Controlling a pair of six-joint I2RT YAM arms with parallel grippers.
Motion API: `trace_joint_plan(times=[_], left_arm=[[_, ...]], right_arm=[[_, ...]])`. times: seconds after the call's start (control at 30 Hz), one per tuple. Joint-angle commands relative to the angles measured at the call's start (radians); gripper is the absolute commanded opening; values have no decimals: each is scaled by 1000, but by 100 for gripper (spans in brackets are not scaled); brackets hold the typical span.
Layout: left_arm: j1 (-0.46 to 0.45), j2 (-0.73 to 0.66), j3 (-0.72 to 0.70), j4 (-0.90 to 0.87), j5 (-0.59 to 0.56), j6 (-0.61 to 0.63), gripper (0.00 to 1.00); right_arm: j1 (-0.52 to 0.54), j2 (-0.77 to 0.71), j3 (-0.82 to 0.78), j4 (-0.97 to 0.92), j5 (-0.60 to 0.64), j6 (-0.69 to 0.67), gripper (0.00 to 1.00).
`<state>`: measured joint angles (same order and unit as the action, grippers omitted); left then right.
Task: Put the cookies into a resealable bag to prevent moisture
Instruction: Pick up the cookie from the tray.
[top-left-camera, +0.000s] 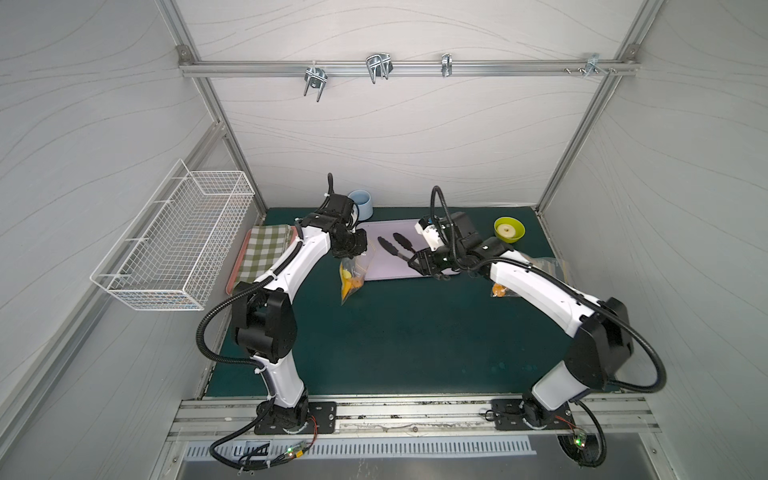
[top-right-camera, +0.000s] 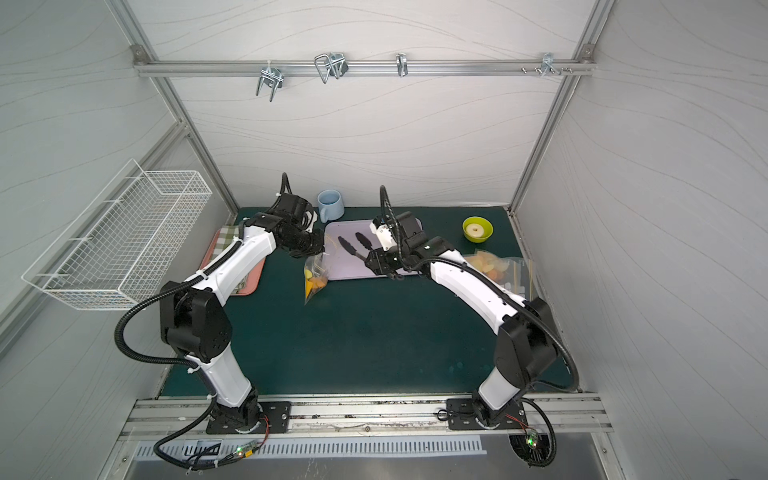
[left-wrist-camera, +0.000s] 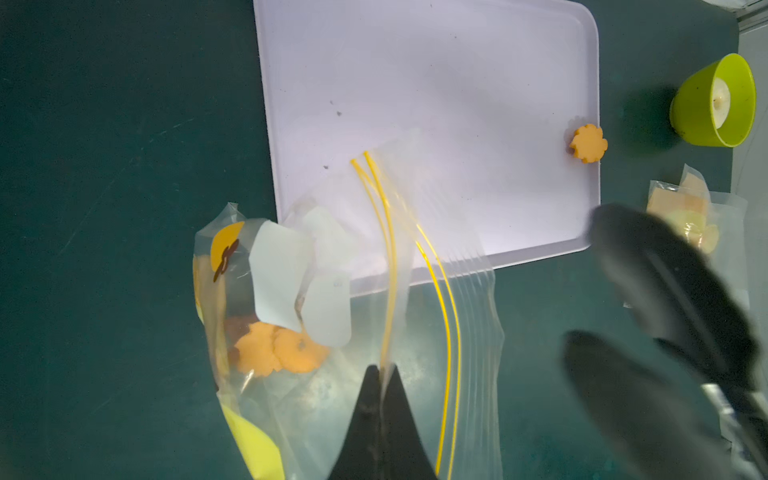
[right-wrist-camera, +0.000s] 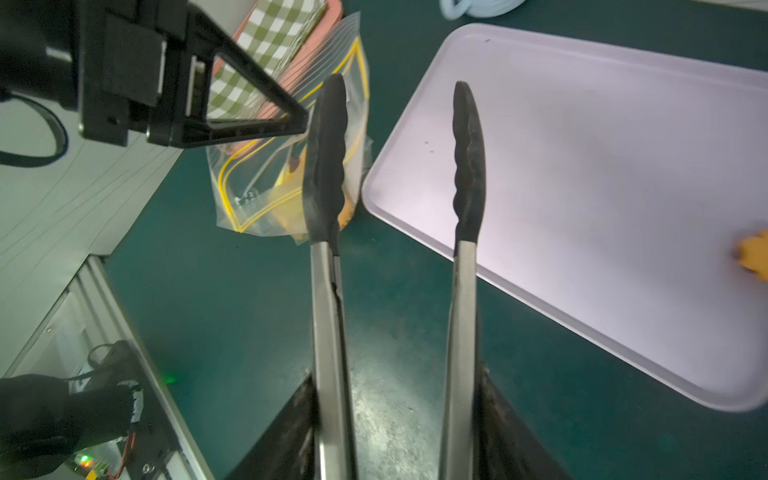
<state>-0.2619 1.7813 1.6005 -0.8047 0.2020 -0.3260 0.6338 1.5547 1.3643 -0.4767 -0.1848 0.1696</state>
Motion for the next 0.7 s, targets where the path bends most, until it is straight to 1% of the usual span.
trace_joint_plan(times=[0.0,0.13,0.2,0.23,0.3,0.4,0.67], left_arm=[[5,8,36,-5,-3,4,0],[4,5,36,-5,-1,3,0],[6,4,36,-4,-1,4,0],[5,4,36,-5,-1,4,0],[5,5,35,-5,0,4,0],[6,6,36,-5,1,4,0],[4,5,36,-4,1,3,0]], right_arm=[[-69,-80,-34,20,110,-3,56],[-133,-50,-37,-87,224,-37,55],[-153,-6,-10,-169,291,-42,54],[-159,14,4,-202,306,-45,54],[-177,62,26,-265,300,-41,53],[-204,103,25,-303,290,-29,53],[-257,179,50,-312,217,-9,53]])
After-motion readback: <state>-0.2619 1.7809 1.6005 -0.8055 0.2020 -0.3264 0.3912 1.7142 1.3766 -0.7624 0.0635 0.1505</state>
